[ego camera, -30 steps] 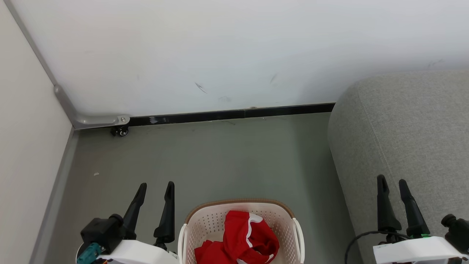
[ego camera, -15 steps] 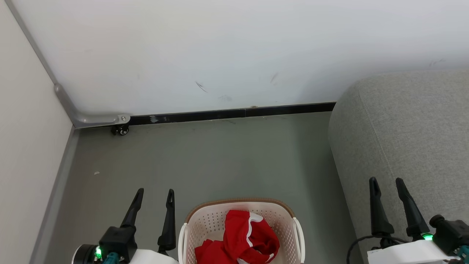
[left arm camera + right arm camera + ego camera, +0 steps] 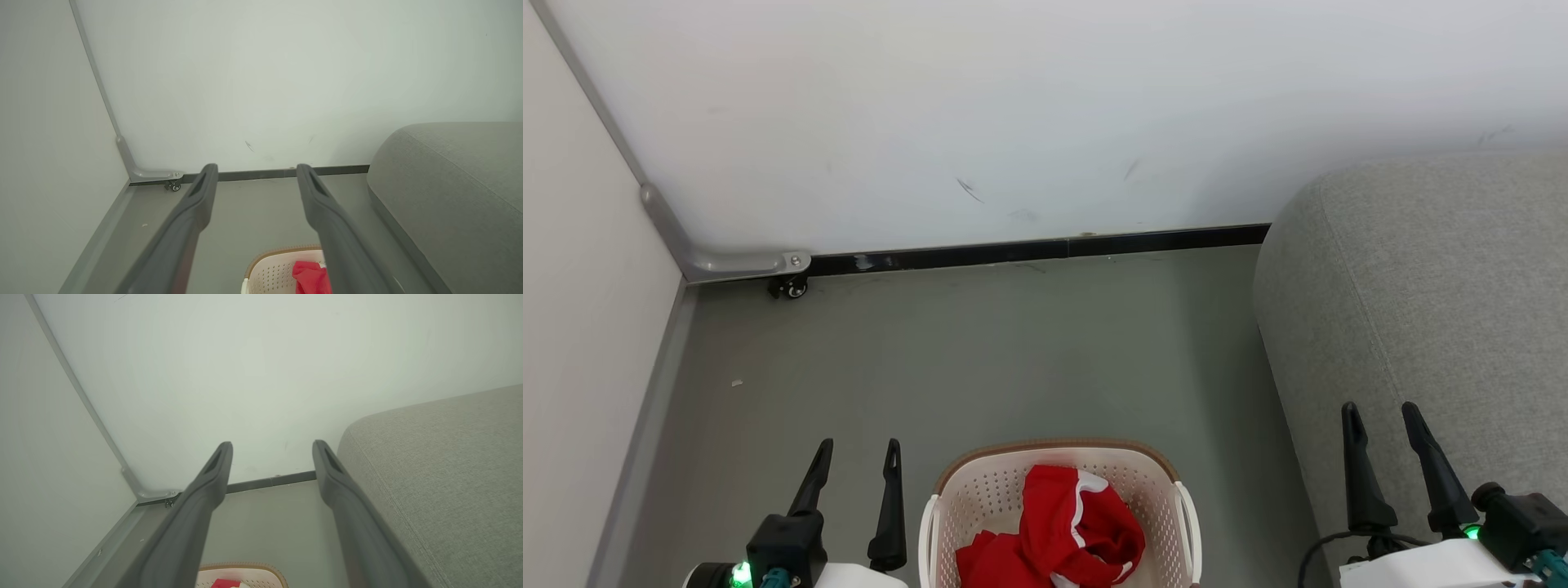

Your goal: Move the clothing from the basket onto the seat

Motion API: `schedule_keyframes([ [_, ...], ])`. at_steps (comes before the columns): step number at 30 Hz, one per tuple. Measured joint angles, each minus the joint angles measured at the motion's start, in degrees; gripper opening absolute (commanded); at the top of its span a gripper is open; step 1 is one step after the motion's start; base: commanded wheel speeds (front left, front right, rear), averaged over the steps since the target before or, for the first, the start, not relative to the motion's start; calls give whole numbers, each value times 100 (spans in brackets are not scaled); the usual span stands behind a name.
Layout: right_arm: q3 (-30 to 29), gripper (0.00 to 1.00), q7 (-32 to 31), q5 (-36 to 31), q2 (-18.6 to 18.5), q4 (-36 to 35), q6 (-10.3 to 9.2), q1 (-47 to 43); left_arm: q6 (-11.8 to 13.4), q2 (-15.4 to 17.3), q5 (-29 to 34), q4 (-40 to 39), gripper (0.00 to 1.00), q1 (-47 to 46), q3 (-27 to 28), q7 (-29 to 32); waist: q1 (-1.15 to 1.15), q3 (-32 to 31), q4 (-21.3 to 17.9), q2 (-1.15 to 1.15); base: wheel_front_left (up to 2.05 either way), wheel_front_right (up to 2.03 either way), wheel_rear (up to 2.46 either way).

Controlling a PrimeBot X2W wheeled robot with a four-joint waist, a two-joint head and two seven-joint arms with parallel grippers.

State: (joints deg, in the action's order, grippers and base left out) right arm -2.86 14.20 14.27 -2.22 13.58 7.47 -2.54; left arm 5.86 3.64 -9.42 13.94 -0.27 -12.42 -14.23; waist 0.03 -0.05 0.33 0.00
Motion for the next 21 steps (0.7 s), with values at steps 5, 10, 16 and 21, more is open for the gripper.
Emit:
schedule_keyframes([
  [5, -49, 100, 0, 0, 0, 10, 0, 1, 53, -2, -2, 58, 100, -1, 45, 0, 0, 13, -5, 0, 0, 0, 0],
  [10, -78, 100, 0, 0, 0, 57, 0, 3, 69, -4, -2, 81, 100, -3, 88, 0, 0, 22, -12, 0, 0, 0, 0],
  [16, -93, 100, 0, 1, 0, 137, 0, 4, 74, -8, 7, 112, 100, -7, 108, 0, 0, 28, -21, 0, 0, 0, 0],
  [21, -77, 100, 0, 1, 0, 171, 0, 5, 102, -12, 7, 148, 100, -8, 130, 0, -1, 38, -26, 0, 0, 0, 0],
])
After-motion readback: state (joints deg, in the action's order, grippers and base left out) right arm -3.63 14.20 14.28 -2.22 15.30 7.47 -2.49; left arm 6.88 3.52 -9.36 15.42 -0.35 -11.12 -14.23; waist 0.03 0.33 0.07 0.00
